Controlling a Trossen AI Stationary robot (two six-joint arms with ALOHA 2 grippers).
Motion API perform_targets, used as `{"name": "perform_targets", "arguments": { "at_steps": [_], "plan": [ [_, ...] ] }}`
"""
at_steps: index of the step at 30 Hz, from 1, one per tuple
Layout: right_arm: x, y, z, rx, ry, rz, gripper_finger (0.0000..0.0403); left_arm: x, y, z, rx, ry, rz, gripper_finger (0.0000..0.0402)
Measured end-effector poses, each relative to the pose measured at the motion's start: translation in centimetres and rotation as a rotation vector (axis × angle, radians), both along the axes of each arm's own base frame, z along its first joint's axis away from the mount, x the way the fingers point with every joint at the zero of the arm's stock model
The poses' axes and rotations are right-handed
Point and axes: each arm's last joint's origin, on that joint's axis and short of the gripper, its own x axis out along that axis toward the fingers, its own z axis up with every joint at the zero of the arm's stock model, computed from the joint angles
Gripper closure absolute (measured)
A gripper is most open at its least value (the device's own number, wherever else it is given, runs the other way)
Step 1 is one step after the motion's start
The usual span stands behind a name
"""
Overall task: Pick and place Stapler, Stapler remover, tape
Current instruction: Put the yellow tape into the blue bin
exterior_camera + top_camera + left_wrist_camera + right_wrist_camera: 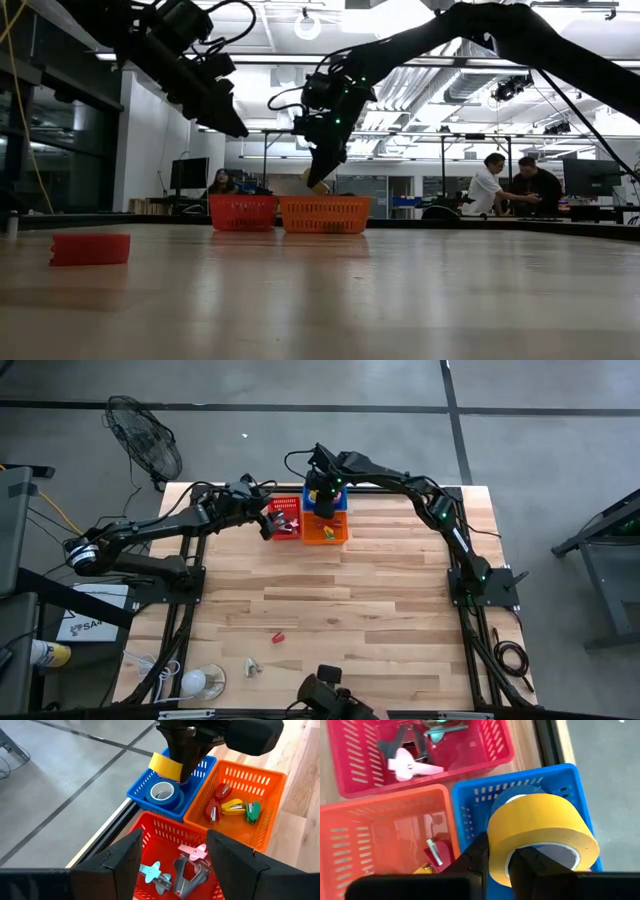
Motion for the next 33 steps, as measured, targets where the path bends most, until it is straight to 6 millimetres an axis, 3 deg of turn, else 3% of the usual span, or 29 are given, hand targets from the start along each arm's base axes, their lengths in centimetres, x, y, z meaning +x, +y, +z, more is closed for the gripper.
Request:
{"name": "perform_targets", "arguments": {
  "at_steps": [15, 33],
  "plan": [
    [-0.03, 0.15, -0.17, -0.001, 0.022, -0.008, 0.0353, -0.09, -0.05, -0.20, -0.009, 0.022, -0.001, 0.0186],
    [-0.20, 0.12, -0.28, -0.021, 0.054, -0.026, 0.0274, -0.08, -0.07, -0.20, -0.011, 0.021, -0.005, 0.0186]
  ]
}}
